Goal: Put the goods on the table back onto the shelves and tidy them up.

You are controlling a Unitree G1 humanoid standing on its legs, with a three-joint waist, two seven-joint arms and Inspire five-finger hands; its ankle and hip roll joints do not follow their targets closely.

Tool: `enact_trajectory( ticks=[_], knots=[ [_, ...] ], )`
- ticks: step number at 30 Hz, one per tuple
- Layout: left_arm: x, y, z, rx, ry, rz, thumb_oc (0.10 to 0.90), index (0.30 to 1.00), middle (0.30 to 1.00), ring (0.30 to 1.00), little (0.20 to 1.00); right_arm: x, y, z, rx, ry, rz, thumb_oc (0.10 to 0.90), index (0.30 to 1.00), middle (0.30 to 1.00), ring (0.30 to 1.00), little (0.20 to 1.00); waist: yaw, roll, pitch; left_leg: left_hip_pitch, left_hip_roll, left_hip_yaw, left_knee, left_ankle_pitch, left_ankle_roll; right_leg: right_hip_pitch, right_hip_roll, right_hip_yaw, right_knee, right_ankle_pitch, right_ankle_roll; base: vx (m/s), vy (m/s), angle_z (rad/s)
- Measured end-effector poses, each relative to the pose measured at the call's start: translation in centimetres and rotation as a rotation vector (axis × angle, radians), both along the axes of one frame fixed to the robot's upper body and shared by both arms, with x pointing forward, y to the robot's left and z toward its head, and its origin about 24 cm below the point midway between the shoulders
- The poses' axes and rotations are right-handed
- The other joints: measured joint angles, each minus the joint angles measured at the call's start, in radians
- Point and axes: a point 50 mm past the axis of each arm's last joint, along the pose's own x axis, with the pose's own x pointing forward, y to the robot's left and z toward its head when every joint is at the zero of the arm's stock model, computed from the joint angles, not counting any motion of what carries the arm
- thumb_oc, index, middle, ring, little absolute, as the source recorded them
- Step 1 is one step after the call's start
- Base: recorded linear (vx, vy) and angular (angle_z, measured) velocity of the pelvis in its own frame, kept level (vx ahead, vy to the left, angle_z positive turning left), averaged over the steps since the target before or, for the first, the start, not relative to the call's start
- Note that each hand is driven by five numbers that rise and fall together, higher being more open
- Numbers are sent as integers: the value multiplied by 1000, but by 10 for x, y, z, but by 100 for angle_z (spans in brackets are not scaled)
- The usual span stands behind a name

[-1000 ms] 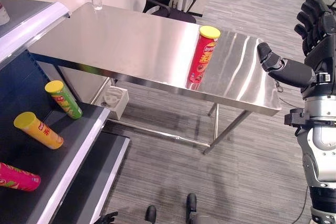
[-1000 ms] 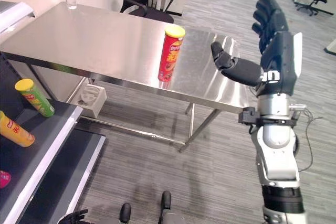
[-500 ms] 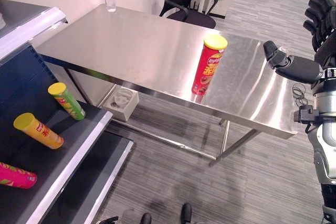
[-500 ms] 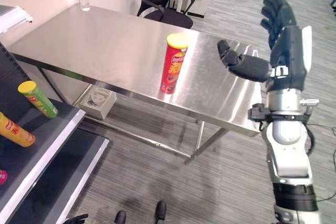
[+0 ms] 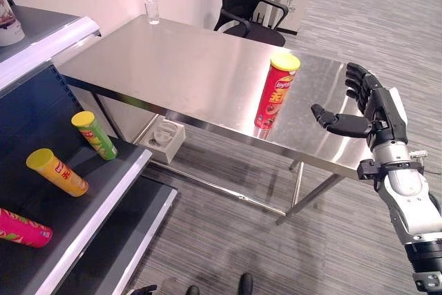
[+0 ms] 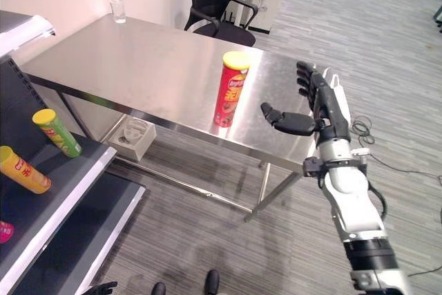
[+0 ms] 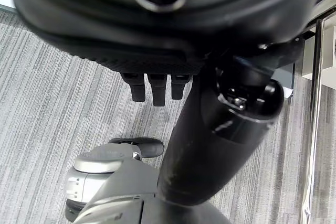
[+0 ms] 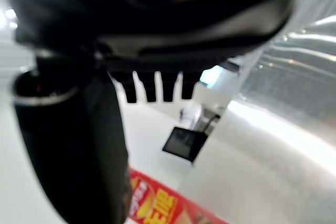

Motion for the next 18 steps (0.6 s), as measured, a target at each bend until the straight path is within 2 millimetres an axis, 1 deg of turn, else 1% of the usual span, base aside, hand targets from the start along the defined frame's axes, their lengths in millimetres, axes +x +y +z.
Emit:
enact_trajectory(
  ticks=[1, 4, 7, 9, 12, 13, 17, 18],
  knots=[
    [0, 1, 0, 3, 1, 10, 800, 900, 900, 900, 900, 3, 3, 3, 26, -10, 12, 800, 900, 900, 900, 900, -4, -2, -1, 2, 0, 10, 0, 0, 0, -3, 3, 15, 0, 7, -8, -22, -31, -18],
    [-1, 3, 0, 6, 9, 30, 800, 900, 900, 900, 900, 9, 8, 12, 53, -42, 33, 800, 900, 900, 900, 900, -11, -6, -3, 4, 0, 24, 0, 0, 0, -7, 6, 28, 0, 10, -11, -20, -25, -16],
    [-3, 6, 1, 11, 17, 49, 800, 900, 900, 900, 900, 18, 5, 18, 78, -51, 25, 800, 900, 900, 900, 900, -14, -19, -11, 7, 3, 38, 0, -2, -2, -9, 10, 37, 0, 10, -10, -24, -24, -12],
    [-4, 8, 1, 17, 24, 50, 800, 900, 900, 900, 900, 33, 2, 28, 121, -63, -2, 800, 900, 900, 900, 900, -16, -28, -17, 8, 4, 50, 0, -2, -2, -14, 12, 51, 0, 7, -6, -24, -7, -16],
    [-5, 8, 1, 17, 25, 50, 800, 900, 900, 900, 900, 39, 3, 38, 138, -91, -5, 800, 900, 900, 900, 900, -17, -27, -17, 7, 4, 59, 0, -2, -2, -19, 14, 58, 0, 10, -3, 1, 0, -10],
    [-5, 8, 1, 17, 26, 50, 800, 900, 900, 900, 900, 39, 3, 38, 139, -92, -2, 800, 900, 900, 900, 900, -17, -27, -17, 7, 5, 59, 0, -2, -2, -19, 14, 59, 0, 10, -4, 0, 0, 0],
    [-8, 7, 0, 14, 36, 47, 800, 900, 900, 900, 900, 44, 14, 39, 123, -81, 35, 800, 900, 900, 900, 900, -18, -20, -21, 8, 5, 66, 0, -2, -2, -21, 16, 69, 0, 13, -7, 3, 2, -6],
    [-7, 7, 0, 6, 32, 63, 800, 900, 900, 900, 900, 49, 20, 40, 109, -72, 55, 800, 900, 900, 900, 900, -22, -18, -22, 9, 5, 69, 0, -2, -2, -22, 16, 73, 0, 15, -10, -6, 10, -4]
  ],
)
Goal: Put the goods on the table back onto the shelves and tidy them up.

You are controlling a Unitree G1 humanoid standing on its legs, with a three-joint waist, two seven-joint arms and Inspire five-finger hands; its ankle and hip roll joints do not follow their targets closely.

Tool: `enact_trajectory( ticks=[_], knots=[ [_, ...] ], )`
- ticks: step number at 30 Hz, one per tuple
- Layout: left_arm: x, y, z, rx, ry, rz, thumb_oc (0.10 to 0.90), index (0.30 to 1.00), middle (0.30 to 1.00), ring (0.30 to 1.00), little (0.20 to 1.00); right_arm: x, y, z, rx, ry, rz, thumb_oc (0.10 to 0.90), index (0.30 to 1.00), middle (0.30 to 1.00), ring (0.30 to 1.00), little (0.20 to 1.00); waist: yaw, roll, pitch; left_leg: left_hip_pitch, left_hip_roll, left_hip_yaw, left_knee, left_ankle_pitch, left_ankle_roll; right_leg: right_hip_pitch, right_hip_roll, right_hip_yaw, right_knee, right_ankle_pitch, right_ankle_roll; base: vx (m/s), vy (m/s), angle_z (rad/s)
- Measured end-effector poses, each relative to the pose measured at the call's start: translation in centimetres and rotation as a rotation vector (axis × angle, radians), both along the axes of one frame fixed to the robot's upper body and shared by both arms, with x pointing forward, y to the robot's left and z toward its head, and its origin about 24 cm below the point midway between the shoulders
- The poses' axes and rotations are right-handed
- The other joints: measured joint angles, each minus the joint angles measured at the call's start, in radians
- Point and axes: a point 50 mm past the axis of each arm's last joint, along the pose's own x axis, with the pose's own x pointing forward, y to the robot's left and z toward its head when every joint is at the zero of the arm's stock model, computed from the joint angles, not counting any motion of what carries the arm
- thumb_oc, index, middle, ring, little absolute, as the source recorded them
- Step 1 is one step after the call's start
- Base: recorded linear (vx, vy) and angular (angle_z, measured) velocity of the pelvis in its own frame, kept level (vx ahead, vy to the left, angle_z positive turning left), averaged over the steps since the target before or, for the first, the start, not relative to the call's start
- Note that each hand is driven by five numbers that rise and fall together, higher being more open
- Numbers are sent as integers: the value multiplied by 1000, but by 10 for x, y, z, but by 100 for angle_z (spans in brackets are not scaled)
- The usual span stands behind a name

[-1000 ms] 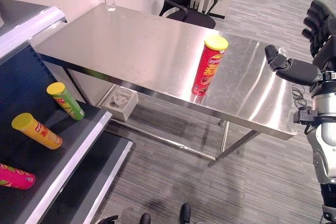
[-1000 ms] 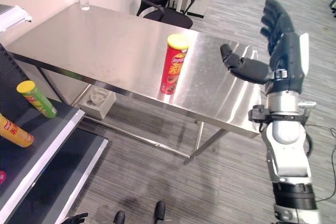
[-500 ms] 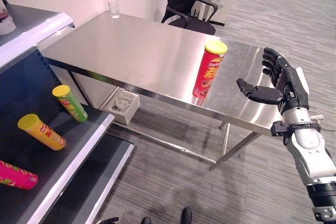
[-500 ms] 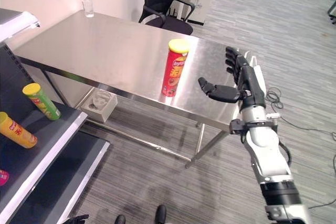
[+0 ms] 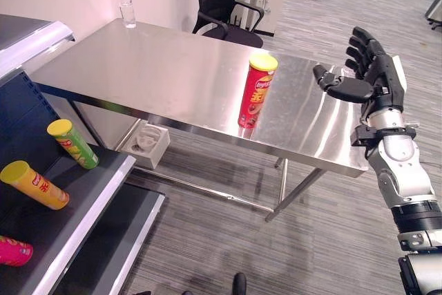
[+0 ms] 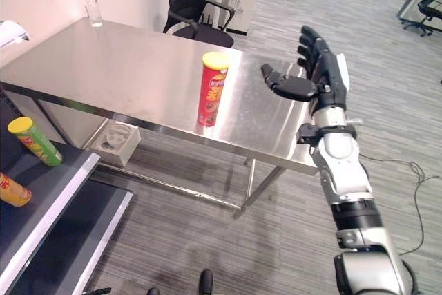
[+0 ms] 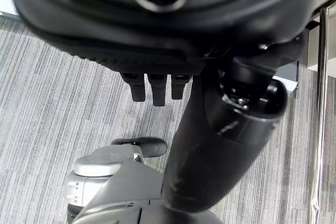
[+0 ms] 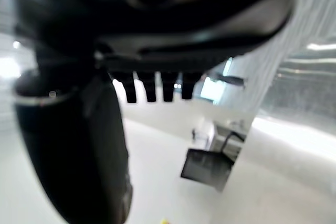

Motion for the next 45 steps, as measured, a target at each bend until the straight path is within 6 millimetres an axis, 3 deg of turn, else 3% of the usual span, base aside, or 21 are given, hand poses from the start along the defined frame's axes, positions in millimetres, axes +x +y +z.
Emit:
enact_trajectory(
  ticks=[11, 14, 16, 21, 25, 45],
  knots=[
    [5, -5, 0, -7, -27, 2, 800, 900, 900, 900, 900, 2, 2, 1, 4, 3, 6, 800, 900, 900, 900, 900, 11, 8, 4, -27, 0, -32, -2, 0, 0, -5, -6, -38, 0, -1, 1, -26, 8, 8],
    [11, -10, 0, -9, -48, -15, 800, 900, 900, 900, 900, -6, 0, -8, -1, 17, 9, 800, 900, 900, 900, 900, 20, 19, 3, -37, 0, -67, 0, 3, -3, -4, -12, -76, 0, -8, 6, 34, 12, 34],
    [12, -13, -1, -16, -46, -27, 800, 900, 900, 900, 900, -11, -3, -17, -38, 49, 5, 800, 900, 900, 900, 900, 42, 29, 8, -38, -1, -76, 0, 5, -4, -3, -14, -80, 0, -7, 5, 44, 14, 17],
    [14, -18, -1, -20, -46, -47, 800, 900, 900, 900, 900, -11, -5, -27, -88, 106, -20, 800, 900, 900, 900, 900, 51, 45, 9, -35, -9, -79, 0, 6, -3, 0, -21, -82, 0, -8, 5, 26, 9, 1],
    [17, -18, -1, -20, -56, -49, 800, 900, 900, 900, 900, -8, -7, -35, -91, 139, -40, 800, 900, 900, 900, 900, 51, 45, 9, -28, -11, -75, 0, 5, -3, 5, -23, -79, 0, -9, 7, 0, 0, 0],
    [13, -17, -1, -18, -51, -35, 800, 900, 900, 900, 900, 0, -2, -34, -108, 154, -36, 800, 900, 900, 900, 900, 68, 40, 16, -26, -9, -89, 0, 4, 0, 15, -23, -99, 0, -16, 9, 5, 1, 2]
  ],
)
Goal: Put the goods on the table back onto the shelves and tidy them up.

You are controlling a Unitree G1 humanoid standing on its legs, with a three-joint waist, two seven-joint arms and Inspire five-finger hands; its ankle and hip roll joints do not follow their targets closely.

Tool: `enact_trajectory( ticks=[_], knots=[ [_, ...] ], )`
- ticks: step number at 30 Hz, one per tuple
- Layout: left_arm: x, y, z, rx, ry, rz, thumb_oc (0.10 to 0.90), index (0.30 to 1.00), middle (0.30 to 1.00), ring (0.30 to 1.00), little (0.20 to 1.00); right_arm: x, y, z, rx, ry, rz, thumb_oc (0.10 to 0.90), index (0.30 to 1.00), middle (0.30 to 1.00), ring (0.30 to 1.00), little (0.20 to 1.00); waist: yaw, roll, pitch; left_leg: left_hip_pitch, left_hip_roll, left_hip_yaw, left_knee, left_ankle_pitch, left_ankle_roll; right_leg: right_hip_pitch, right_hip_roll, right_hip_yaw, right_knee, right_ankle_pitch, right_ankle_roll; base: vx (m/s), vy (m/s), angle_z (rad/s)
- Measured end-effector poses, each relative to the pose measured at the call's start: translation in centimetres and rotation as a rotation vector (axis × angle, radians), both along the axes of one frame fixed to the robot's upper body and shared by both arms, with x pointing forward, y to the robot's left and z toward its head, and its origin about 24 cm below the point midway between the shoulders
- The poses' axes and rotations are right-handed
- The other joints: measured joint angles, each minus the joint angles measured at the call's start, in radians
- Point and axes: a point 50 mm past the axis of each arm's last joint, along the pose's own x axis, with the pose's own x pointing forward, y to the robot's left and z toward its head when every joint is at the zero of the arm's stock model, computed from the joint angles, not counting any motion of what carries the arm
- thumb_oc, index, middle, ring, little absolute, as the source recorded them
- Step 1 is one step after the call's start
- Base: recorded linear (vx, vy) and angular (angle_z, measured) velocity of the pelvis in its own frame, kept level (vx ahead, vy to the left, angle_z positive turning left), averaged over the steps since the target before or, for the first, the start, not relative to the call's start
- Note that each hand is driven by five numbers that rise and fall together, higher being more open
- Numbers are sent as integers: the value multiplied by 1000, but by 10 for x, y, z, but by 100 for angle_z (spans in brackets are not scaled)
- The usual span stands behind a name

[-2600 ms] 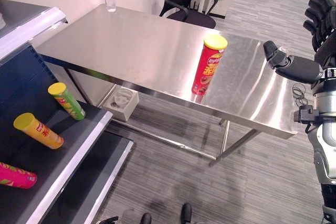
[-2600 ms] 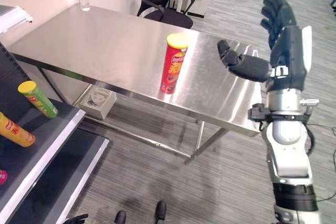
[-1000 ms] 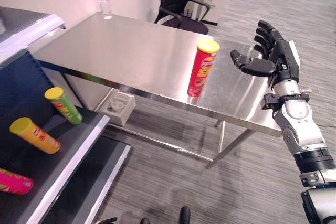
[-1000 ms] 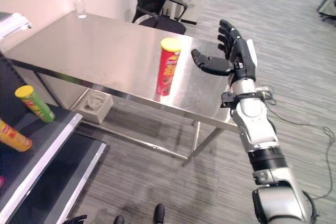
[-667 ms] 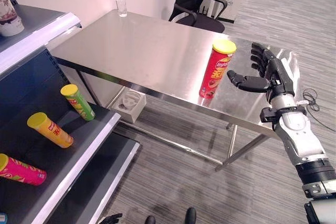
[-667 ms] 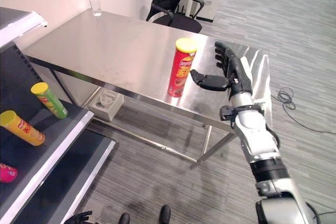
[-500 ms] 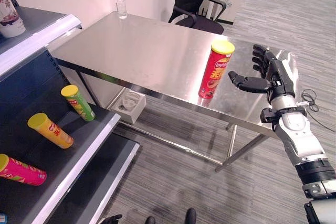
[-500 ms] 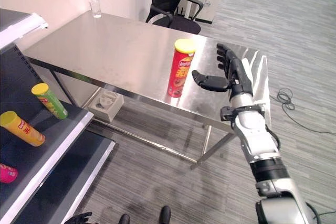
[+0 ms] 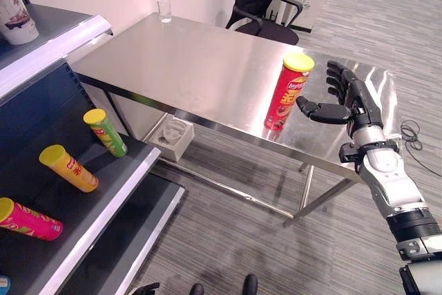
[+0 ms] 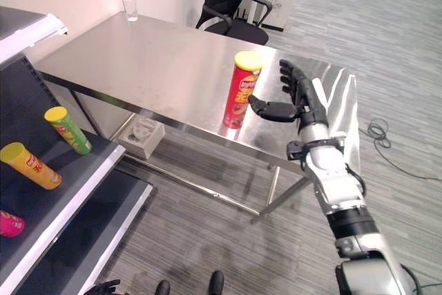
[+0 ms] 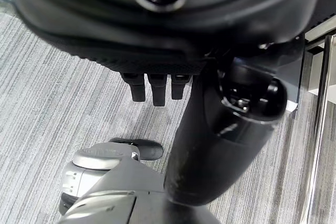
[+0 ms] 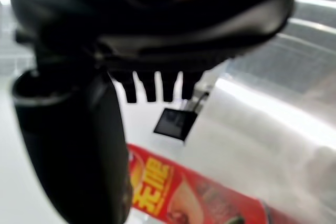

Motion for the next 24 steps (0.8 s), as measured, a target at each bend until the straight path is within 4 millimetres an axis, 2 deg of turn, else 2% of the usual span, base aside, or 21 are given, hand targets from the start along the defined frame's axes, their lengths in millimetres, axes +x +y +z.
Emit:
enact_trajectory(
  ticks=[8, 16, 24],
  knots=[
    [-2, 1, -1, -3, 1, 18, 800, 900, 900, 900, 900, 15, 7, 27, -14, -55, 7, 800, 900, 900, 900, 900, 20, -4, 12, -11, -1, -10, 0, 0, -1, 2, -2, -9, 0, -4, 3, 2, -1, 2],
    [-3, 1, -1, -3, 4, 18, 800, 900, 900, 900, 900, 15, 7, 28, -12, -55, 10, 800, 900, 900, 900, 900, 30, -4, 28, -15, -2, -49, 0, 3, -4, 8, -6, -43, 0, -12, 5, 11, -1, 15],
    [-3, 1, -1, -3, 1, 18, 800, 900, 900, 900, 900, 15, 7, 28, -13, -55, 12, 800, 900, 900, 900, 900, 32, -8, 30, -11, -9, -51, 0, 3, -4, 13, -13, -50, 0, -13, 6, 2, 0, 2]
  ],
)
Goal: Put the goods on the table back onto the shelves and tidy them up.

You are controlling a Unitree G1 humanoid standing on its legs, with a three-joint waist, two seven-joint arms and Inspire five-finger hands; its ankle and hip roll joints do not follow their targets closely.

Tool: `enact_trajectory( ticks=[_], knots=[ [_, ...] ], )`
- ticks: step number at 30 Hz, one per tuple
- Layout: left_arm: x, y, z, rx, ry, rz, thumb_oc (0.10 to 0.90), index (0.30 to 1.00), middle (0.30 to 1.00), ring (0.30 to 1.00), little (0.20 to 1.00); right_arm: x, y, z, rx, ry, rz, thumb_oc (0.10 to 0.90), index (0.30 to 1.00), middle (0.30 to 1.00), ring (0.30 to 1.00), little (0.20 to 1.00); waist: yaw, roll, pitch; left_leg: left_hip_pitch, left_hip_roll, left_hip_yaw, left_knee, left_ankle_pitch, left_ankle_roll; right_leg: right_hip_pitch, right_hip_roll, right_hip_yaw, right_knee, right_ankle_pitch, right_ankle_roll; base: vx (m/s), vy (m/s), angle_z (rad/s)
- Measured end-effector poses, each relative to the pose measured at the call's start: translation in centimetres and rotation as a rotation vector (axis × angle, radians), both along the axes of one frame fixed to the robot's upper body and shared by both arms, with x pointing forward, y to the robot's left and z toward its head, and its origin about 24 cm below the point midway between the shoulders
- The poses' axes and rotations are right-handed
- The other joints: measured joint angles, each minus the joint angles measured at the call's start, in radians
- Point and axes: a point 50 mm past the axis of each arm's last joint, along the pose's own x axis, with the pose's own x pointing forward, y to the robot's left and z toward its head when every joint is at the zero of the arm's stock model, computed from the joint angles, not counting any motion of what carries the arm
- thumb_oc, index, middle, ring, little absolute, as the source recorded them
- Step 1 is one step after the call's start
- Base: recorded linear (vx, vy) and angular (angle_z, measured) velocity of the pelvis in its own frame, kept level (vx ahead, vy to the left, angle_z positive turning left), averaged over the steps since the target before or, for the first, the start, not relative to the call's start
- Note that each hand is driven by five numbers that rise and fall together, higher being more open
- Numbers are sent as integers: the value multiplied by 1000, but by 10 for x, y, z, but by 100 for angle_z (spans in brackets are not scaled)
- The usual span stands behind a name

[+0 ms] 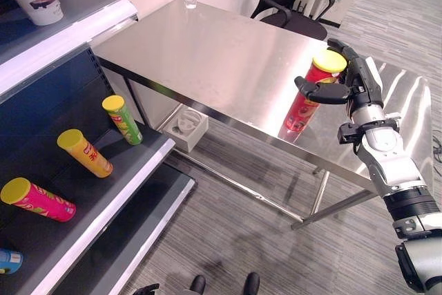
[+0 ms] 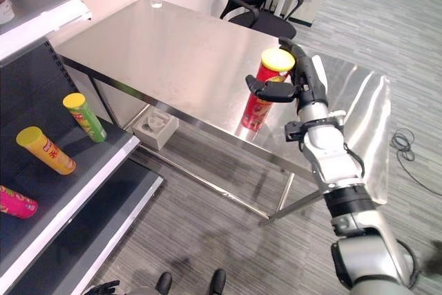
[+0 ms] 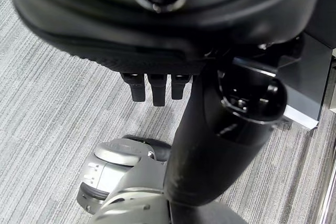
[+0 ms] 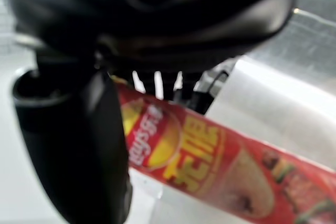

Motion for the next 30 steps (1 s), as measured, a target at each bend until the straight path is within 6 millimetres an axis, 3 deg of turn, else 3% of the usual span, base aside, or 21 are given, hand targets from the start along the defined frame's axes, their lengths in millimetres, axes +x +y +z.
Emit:
enact_trajectory(
  ticks=[30],
  knots=[
    [1, 0, 0, 1, -2, -1, 800, 900, 900, 900, 900, -3, 8, 7, -12, -33, 33, 800, 900, 900, 900, 900, -3, -1, 1, 12, 1, 8, 0, 0, 0, 7, 1, 8, 0, 1, -1, 0, 0, 0]
  ],
)
